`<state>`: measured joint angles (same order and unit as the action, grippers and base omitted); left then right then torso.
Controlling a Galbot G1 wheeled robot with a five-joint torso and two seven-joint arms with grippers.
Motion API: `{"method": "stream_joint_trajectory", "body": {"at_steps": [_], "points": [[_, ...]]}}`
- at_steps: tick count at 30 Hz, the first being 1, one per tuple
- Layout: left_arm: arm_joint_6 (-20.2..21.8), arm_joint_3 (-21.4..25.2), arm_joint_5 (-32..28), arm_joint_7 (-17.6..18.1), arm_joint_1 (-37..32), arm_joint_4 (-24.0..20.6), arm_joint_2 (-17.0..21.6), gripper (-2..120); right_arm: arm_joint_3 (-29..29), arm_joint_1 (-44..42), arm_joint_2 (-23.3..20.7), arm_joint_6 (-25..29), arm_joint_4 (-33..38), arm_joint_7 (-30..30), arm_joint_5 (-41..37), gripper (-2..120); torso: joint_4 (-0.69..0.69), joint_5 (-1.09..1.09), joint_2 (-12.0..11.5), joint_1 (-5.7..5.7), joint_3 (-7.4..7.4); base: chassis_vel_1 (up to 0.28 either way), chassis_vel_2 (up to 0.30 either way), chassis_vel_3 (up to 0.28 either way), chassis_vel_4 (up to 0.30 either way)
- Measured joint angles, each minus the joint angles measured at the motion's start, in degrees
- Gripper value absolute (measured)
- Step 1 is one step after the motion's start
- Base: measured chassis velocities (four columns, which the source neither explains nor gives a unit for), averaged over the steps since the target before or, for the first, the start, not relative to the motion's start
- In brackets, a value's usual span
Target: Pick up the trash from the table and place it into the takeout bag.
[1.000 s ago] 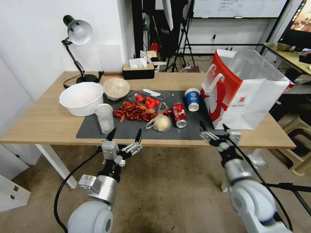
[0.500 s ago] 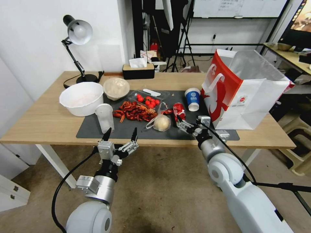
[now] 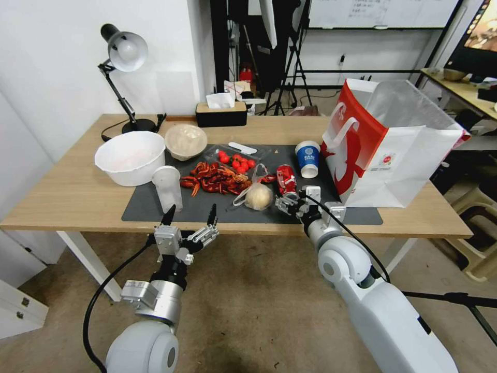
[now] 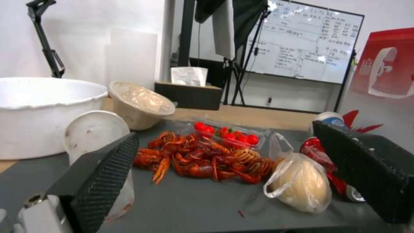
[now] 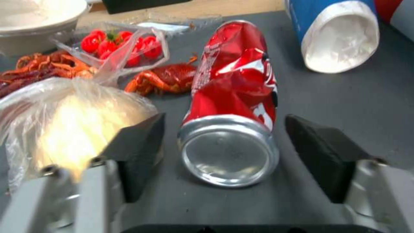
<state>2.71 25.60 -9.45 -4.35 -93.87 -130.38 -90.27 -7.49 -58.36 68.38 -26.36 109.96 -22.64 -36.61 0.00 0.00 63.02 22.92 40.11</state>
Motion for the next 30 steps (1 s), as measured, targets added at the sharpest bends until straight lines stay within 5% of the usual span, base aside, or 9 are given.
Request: {"method": "stream_joint_trajectory", "body": {"at_steps": [5, 12, 20, 26, 30], "points": [[-0.10, 0.01, -0.08, 0.12, -0.04, -0.04, 0.38, 100, -0.19, -0.72, 0.23, -0.63, 0.10, -0.42, 0.36, 52, 0.00, 0.00, 0.00, 0.00, 0.00, 0.000, 0.000, 0.000, 0.000], [-0.20, -0.22, -0.09, 0.13, 0.08, 0.33, 0.27, 100, -0.65, -1.25, -0.33, 0.15, 0.55, 0.10, 0.07, 51, -0.01, 0.00, 0.00, 0.00, 0.00, 0.000, 0.000, 0.000, 0.000], [-0.23, -0.37, -0.03, 0.09, 0.20, 0.60, -0.10, 100, -3.52, -1.80, -1.90, 11.35, 3.91, 11.27, -1.33, 51, 0.00, 0.00, 0.00, 0.00, 0.00, 0.000, 0.000, 0.000, 0.000], [-0.36, -0.39, 0.14, 0.04, 0.00, 0.54, -0.22, 100, -10.98, -0.36, -5.03, 18.70, 9.04, 18.95, -7.29, 51, 0.01, 0.01, 0.00, 0.00, 0.00, 0.000, 0.000, 0.000, 0.000], [-0.51, -0.68, 0.54, -0.07, -0.18, 0.48, -0.43, 100, -18.55, 1.35, -9.01, 20.00, 12.80, 18.31, -12.32, 51, 0.00, 0.01, 0.00, 0.00, 0.00, 0.000, 0.000, 0.000, 0.000]]}}
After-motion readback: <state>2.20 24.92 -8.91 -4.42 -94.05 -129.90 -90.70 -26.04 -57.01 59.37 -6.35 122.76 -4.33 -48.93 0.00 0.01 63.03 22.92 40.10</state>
